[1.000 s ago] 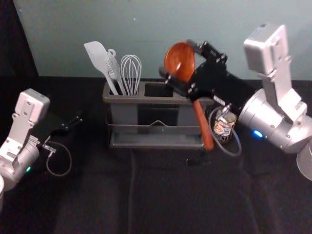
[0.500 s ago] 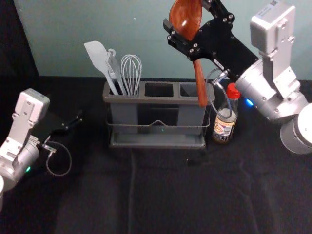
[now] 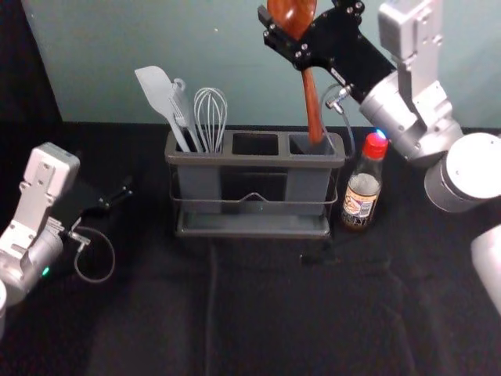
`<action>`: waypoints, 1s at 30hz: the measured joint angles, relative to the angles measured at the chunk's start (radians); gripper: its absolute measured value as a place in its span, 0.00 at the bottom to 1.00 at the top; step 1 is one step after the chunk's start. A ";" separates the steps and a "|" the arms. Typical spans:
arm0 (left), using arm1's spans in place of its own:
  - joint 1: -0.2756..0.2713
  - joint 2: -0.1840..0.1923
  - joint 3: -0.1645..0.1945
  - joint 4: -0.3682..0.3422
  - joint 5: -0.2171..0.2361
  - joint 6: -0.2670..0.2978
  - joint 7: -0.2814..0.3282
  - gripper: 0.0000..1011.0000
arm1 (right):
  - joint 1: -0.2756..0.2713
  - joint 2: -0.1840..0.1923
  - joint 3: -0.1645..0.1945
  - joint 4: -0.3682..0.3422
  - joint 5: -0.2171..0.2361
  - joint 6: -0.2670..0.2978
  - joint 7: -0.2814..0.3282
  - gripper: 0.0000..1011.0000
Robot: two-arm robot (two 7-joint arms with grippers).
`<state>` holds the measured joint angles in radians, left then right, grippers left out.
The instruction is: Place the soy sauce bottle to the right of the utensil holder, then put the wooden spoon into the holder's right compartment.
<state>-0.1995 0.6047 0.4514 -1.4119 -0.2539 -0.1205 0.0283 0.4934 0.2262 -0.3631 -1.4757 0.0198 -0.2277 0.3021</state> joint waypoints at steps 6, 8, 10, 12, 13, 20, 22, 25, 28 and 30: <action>0.000 0.000 0.000 0.000 0.000 0.000 0.000 0.99 | 0.029 -0.026 -0.006 0.063 -0.027 -0.039 -0.010 0.84; 0.000 0.000 0.000 0.000 0.000 0.000 0.000 0.99 | 0.034 -0.032 -0.008 0.077 -0.031 -0.050 -0.013 0.84; 0.000 0.000 0.000 0.000 0.000 0.000 0.000 0.99 | 0.040 -0.041 -0.009 0.096 -0.038 -0.062 -0.016 0.84; 0.000 0.000 0.000 0.000 0.000 0.000 0.000 0.99 | 0.042 -0.047 -0.010 0.111 -0.045 -0.069 -0.019 0.84; 0.000 0.000 0.000 0.000 0.000 0.000 0.000 0.99 | 0.043 -0.049 -0.010 0.114 -0.048 -0.071 -0.021 0.84; 0.000 0.000 0.000 0.000 0.000 0.000 0.000 0.99 | 0.043 -0.059 -0.008 0.148 -0.066 -0.100 -0.032 0.84; 0.000 0.000 0.000 0.000 0.000 0.000 0.000 0.99 | 0.043 -0.061 -0.008 0.161 -0.073 -0.115 -0.034 0.84; 0.000 0.000 0.000 0.000 0.000 0.000 0.000 0.99 | 0.043 -0.064 -0.005 0.174 -0.075 -0.127 -0.035 0.84; 0.000 0.000 0.000 0.000 0.000 0.000 0.000 0.99 | 0.040 -0.066 -0.003 0.181 -0.076 -0.135 -0.034 0.84; 0.000 0.000 0.000 0.000 0.000 0.000 0.000 0.99 | 0.038 -0.066 -0.002 0.183 -0.076 -0.138 -0.034 0.84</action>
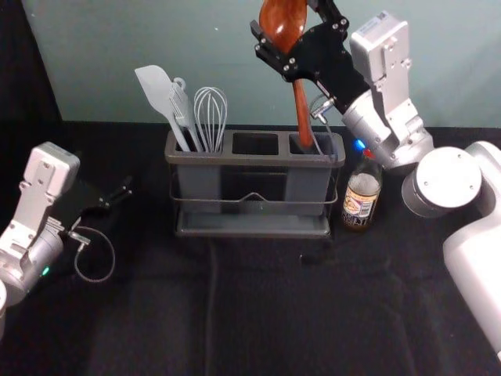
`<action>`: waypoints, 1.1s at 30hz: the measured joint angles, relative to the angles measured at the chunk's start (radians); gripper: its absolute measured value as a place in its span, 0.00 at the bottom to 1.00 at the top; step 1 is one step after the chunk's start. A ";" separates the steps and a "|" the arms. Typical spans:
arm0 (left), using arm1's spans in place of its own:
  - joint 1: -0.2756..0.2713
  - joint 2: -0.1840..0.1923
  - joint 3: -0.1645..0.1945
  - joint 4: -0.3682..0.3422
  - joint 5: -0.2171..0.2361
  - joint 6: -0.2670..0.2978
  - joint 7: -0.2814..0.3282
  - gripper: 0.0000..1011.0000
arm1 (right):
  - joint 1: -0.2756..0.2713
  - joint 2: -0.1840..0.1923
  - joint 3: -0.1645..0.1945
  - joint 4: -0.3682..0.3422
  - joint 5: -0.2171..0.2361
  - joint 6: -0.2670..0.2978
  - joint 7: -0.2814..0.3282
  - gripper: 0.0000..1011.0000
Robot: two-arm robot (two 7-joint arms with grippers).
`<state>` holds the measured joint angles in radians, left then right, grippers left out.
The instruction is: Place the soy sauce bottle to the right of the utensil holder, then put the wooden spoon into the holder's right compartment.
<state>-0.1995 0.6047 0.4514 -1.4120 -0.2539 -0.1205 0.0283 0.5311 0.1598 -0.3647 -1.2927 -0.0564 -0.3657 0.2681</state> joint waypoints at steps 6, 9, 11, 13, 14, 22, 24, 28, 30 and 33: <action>0.000 0.000 0.000 0.000 0.000 0.000 0.000 0.99 | -0.009 0.000 0.005 0.012 -0.002 -0.012 0.001 0.84; 0.000 0.000 0.000 0.000 0.000 0.000 0.000 0.99 | -0.016 0.000 0.008 0.017 -0.002 -0.017 0.002 0.84; 0.000 0.000 0.000 0.000 0.000 0.000 0.000 0.99 | -0.022 0.000 0.010 0.019 0.000 -0.018 0.003 0.84; 0.000 0.000 0.000 0.000 0.000 0.000 0.000 0.99 | -0.026 0.001 0.013 0.020 0.001 -0.018 0.003 0.84; 0.000 0.000 0.000 0.000 0.000 0.000 0.000 0.99 | -0.031 0.001 0.016 0.020 0.004 -0.019 0.003 0.84; 0.000 0.000 0.000 0.000 0.000 0.000 0.000 0.99 | -0.062 0.008 0.031 0.011 0.022 -0.031 0.009 0.84; 0.000 0.000 0.000 0.000 0.000 0.000 0.000 0.99 | -0.074 0.011 0.034 0.005 0.024 -0.035 0.010 0.84; 0.000 0.000 0.000 0.000 0.000 0.000 0.000 0.99 | -0.094 0.016 0.040 -0.001 0.031 -0.042 0.015 0.84; 0.000 0.000 0.000 0.000 0.000 0.000 0.000 0.99 | -0.104 0.018 0.042 -0.001 0.034 -0.046 0.017 0.84; 0.000 0.000 0.000 0.000 0.000 0.000 0.000 0.99 | -0.114 0.019 0.044 0.001 0.038 -0.049 0.018 0.84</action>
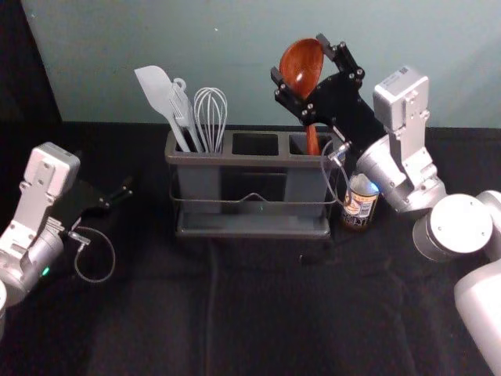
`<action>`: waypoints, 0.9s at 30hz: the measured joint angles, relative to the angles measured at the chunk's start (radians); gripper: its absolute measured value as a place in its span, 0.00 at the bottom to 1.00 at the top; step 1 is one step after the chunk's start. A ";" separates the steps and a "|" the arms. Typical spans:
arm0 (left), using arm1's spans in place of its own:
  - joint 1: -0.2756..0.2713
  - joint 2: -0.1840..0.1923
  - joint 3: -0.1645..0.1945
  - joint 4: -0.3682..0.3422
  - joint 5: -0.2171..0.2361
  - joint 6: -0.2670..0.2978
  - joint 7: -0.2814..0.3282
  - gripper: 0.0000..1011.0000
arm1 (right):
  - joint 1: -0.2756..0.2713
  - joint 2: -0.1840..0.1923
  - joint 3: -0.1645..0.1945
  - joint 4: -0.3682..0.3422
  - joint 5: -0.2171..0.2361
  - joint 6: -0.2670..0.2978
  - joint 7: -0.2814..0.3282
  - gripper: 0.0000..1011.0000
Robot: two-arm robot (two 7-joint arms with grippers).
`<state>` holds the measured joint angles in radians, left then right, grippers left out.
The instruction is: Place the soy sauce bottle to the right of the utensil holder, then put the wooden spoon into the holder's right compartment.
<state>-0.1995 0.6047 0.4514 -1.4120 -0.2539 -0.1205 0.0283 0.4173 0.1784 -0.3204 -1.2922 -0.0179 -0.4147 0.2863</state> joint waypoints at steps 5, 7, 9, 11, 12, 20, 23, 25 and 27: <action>0.000 0.000 0.000 0.000 0.000 0.000 0.000 0.99 | -0.011 0.001 0.002 0.005 0.002 -0.004 0.005 0.84; 0.000 0.000 0.000 0.000 0.000 0.000 0.000 0.99 | -0.014 0.002 0.003 0.007 0.002 -0.006 0.006 0.84; 0.000 0.000 0.000 0.000 0.000 0.000 0.000 0.99 | -0.018 0.002 0.004 0.011 0.003 -0.007 0.008 0.84; 0.000 0.000 0.000 0.000 0.000 0.000 0.000 0.99 | -0.021 0.002 0.004 0.013 0.003 -0.008 0.008 0.84; 0.000 0.000 0.000 0.000 0.000 0.000 0.000 0.99 | -0.023 0.002 0.005 0.013 0.004 -0.008 0.008 0.84; 0.000 0.000 0.000 0.000 0.000 0.000 0.000 0.99 | -0.041 0.006 0.007 0.006 0.004 -0.008 0.010 0.84; 0.000 0.000 0.000 0.000 0.000 0.000 0.000 0.99 | -0.047 0.007 0.008 0.002 0.004 -0.008 0.010 0.84; 0.000 0.000 0.000 0.000 0.000 0.000 0.000 0.99 | -0.052 0.010 0.008 -0.002 0.001 -0.008 0.010 0.84; 0.000 0.000 0.000 0.000 0.000 0.000 0.000 0.99 | -0.055 0.011 0.007 -0.005 0.000 -0.008 0.010 0.84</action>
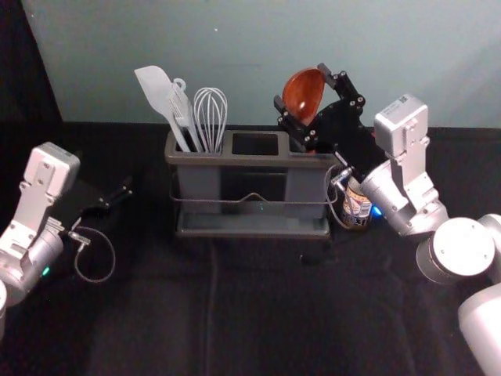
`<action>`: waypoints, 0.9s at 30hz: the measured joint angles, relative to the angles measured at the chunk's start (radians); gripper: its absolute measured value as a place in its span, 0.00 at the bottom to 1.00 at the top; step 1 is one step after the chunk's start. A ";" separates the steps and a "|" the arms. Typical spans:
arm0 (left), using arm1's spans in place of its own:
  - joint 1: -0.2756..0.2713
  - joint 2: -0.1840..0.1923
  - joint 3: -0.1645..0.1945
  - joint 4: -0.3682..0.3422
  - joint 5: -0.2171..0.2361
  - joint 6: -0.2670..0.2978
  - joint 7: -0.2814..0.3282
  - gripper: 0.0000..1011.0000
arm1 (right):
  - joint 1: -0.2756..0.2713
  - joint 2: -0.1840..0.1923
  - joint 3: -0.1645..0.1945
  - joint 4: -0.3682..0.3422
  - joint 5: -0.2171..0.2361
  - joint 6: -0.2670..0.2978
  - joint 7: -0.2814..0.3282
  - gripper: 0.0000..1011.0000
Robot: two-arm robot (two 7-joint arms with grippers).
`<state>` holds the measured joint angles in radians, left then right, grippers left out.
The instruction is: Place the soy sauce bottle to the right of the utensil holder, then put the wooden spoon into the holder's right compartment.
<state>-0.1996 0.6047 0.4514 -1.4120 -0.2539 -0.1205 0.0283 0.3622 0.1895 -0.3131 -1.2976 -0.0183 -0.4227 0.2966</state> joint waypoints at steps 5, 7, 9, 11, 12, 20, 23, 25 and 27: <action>0.000 0.000 0.000 0.000 0.000 0.000 0.000 0.99 | -0.009 0.004 -0.002 -0.008 -0.001 0.004 0.004 0.84; 0.000 0.000 0.000 0.000 0.000 0.000 0.000 0.99 | -0.010 0.007 -0.002 -0.012 0.006 0.015 0.013 0.84; 0.000 0.000 0.000 0.000 0.000 0.000 0.000 0.99 | -0.010 0.007 -0.002 -0.012 0.006 0.016 0.013 0.84; 0.000 0.000 0.000 0.000 0.000 0.000 0.000 0.99 | -0.011 0.007 -0.002 -0.012 0.006 0.016 0.013 0.84; 0.000 0.000 0.000 0.000 0.000 0.000 0.000 0.99 | -0.010 0.007 -0.003 -0.012 0.006 0.016 0.013 0.84; 0.000 0.000 0.000 0.000 0.000 0.000 0.000 0.99 | -0.010 0.006 -0.003 -0.011 0.004 0.015 0.012 0.91; 0.000 0.000 0.000 0.000 0.000 0.000 0.000 0.99 | -0.010 0.006 -0.003 -0.011 0.003 0.015 0.011 0.99; 0.000 0.000 0.000 0.000 0.000 0.000 0.000 0.99 | -0.010 0.006 -0.003 -0.011 0.003 0.014 0.011 0.99; 0.000 0.000 0.000 0.000 0.000 0.000 0.000 0.99 | -0.010 0.006 -0.003 -0.010 0.003 0.014 0.010 0.99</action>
<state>-0.1995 0.6047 0.4514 -1.4120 -0.2539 -0.1205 0.0283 0.3526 0.1953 -0.3160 -1.3079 -0.0157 -0.4088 0.3071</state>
